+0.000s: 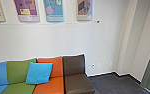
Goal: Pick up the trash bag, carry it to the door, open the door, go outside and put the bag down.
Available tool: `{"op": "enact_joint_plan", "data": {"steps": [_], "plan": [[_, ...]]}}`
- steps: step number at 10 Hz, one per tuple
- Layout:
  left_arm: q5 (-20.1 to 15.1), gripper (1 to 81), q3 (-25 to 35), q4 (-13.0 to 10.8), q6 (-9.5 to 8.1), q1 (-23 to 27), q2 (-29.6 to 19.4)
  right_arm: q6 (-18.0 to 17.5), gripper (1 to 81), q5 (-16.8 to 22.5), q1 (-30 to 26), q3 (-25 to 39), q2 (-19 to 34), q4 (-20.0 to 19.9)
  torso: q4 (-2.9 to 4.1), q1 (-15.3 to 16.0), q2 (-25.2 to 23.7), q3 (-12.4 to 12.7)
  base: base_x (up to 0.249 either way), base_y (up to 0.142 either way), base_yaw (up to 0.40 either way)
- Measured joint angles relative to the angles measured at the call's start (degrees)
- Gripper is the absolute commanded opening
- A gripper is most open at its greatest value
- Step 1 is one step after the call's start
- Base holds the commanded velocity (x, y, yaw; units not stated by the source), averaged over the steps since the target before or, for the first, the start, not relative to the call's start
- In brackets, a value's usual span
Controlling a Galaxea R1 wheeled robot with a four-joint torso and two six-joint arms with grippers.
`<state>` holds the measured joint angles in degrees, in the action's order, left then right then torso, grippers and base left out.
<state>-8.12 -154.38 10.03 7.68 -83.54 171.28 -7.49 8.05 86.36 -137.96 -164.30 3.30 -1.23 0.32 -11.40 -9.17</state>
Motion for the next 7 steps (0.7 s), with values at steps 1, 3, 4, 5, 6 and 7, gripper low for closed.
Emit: {"op": "enact_joint_plan", "data": {"steps": [1,3,4,5,6,7], "plan": [[0.0,1.0,0.0,0.0,0.0,0.0,0.0,0.0,81.1,0.0,0.0,-0.1,-0.1,0.0,0.0,0.0,0.0,0.0,0.0,0.0,-0.196],[0.0,1.0,0.0,0.0,0.0,0.0,0.0,0.0,81.1,0.0,0.0,-1.8,-1.1,0.6,0.0,0.0,0.0,0.0,0.0,0.0,-0.196],[0.2,1.0,0.0,0.0,0.0,0.0,-0.1,0.0,81.1,0.0,0.0,-3.6,-2.3,1.4,0.0,0.0,0.0,0.0,0.0,0.0,-0.197],[0.2,1.0,0.0,0.0,0.0,0.0,-0.1,0.0,81.1,0.0,0.0,-5.9,-3.7,2.0,0.0,0.0,0.0,0.0,0.0,0.0,-0.196],[0.2,1.0,0.0,0.0,0.0,0.0,-0.1,0.0,81.1,0.0,0.0,-8.3,-5.0,2.2,0.0,0.0,0.0,0.0,0.0,0.0,-0.204],[0.2,1.0,0.0,0.0,0.0,0.0,-0.2,0.0,81.1,0.0,-0.1,-11.0,-6.3,2.4,0.0,0.0,0.0,0.0,0.0,0.0,-0.21]]}}
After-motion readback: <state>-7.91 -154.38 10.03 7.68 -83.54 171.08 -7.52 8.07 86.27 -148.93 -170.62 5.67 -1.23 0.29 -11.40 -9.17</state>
